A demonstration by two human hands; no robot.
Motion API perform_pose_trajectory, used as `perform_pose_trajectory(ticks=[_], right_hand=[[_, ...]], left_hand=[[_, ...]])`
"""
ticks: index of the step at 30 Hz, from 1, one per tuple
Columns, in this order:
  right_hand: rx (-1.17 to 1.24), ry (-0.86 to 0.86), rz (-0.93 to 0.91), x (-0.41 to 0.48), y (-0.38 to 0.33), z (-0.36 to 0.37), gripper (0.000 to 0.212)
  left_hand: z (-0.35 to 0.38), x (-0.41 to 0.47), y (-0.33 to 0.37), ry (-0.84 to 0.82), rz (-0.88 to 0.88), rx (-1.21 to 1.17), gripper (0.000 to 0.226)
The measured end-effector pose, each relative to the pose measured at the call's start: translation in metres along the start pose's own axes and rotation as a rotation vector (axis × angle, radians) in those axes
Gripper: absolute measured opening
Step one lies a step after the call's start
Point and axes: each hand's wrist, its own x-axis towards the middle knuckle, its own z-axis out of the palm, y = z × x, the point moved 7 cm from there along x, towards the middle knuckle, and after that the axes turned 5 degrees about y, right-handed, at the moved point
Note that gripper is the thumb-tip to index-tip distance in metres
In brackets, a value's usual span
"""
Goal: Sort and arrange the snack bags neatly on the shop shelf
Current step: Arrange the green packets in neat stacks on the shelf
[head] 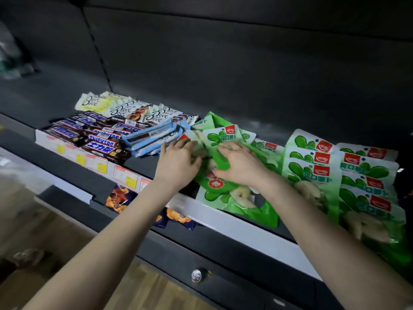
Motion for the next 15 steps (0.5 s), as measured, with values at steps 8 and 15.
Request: perform_pose_trajectory(ticks=[8, 15], right_hand=[[-0.105, 0.129, -0.001, 0.001, -0.01, -0.006, 0.045], [0.081, 0.279, 0.168, 0.001, 0.023, -0.033, 0.05]], left_hand=[[0.003, 0.0, -0.005, 0.01, -0.015, -0.046, 0.044], [0.009, 0.001, 0.001, -0.027, -0.002, -0.087, 0.042]])
